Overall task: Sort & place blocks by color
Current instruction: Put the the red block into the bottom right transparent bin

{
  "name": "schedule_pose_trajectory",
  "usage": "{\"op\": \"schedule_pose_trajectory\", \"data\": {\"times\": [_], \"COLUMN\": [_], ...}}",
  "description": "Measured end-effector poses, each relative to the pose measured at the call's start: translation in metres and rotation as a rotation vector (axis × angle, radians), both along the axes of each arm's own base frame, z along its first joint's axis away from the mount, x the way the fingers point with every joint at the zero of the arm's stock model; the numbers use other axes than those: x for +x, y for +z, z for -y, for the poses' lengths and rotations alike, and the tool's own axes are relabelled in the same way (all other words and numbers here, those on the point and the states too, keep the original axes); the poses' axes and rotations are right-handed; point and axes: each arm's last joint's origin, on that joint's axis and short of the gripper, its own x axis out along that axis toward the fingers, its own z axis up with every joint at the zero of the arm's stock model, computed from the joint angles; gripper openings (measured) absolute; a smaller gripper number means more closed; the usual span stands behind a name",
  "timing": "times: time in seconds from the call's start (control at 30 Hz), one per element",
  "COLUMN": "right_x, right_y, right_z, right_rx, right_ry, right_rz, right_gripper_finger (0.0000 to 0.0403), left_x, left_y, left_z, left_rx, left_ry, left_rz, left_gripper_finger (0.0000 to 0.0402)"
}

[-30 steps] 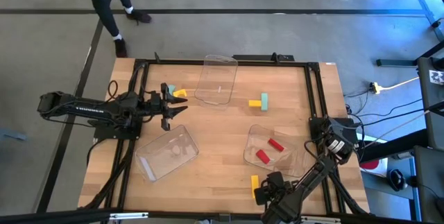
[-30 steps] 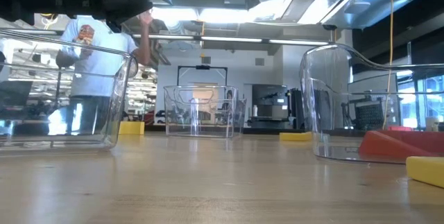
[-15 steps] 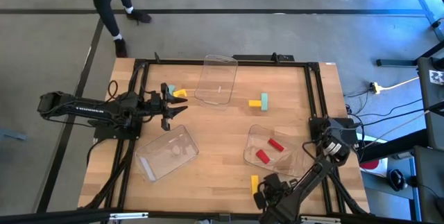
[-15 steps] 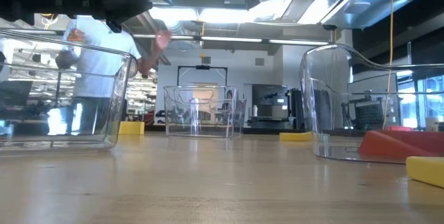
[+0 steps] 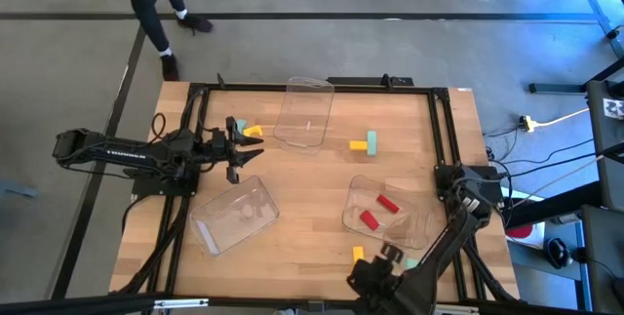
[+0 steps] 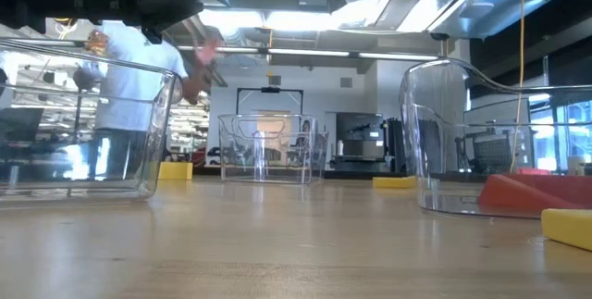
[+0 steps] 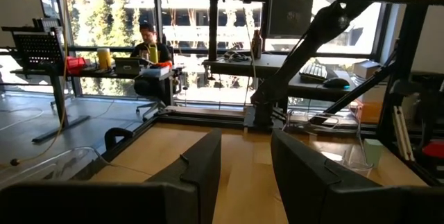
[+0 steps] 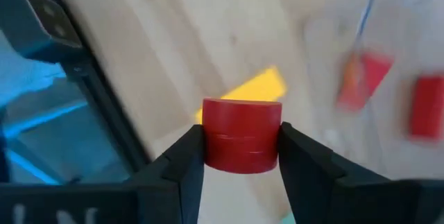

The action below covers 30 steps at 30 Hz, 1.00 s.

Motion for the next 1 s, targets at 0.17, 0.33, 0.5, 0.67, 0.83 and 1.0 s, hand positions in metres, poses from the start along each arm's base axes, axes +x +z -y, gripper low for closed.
{"op": "schedule_pose_trajectory", "data": {"times": [0.17,0.33,0.5,0.67,0.83,1.0], "right_x": [0.012,0.013,-0.006,-0.042,-0.078,-0.100], "right_y": [0.014,0.022,0.028,0.035,0.033,0.021], "right_z": [0.025,0.050,0.079,0.107,0.130,0.153], "right_rx": [-0.092,-0.095,-0.139,-0.125,-0.021,0.019], "right_ry": [0.115,0.176,0.147,0.036,-0.006,-0.026], "right_rz": [-0.071,-0.130,-0.165,-0.076,0.129,0.358], "right_gripper_finger": [0.0153,0.0153,0.0153,0.0153,0.0153,0.0153], "left_x": [0.000,0.000,0.000,0.001,0.000,0.000], "left_y": [0.000,-0.002,-0.003,-0.003,-0.003,-0.003], "left_z": [0.000,0.000,0.000,0.000,0.000,0.000], "left_rx": [-0.001,-0.001,-0.003,-0.004,-0.015,-0.025], "left_ry": [0.000,0.000,-0.001,-0.001,-0.002,-0.004], "left_rz": [0.000,-0.022,-0.030,-0.031,-0.028,-0.026], "left_gripper_finger": [0.0119,0.0119,0.0119,0.0119,0.0119,0.0119]}}
